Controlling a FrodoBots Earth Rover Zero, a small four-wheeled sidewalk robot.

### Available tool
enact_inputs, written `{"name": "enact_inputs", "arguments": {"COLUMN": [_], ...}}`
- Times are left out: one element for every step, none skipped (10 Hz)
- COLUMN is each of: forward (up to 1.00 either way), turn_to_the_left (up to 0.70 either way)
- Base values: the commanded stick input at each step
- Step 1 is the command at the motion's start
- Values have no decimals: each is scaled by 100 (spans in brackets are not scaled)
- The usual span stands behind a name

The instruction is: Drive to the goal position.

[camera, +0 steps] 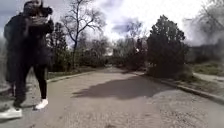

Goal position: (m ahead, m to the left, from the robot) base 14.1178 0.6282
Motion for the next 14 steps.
{"name": "enact_inputs", "arguments": {"forward": [70, 70, 70, 70, 70, 70, 70, 70, 70, 70, 70, 70, 70, 70], "turn_to_the_left": [0, 0, 0, 0, 0, 0, 0, 0, 0, 0, 0, 0, 0, 0]}}
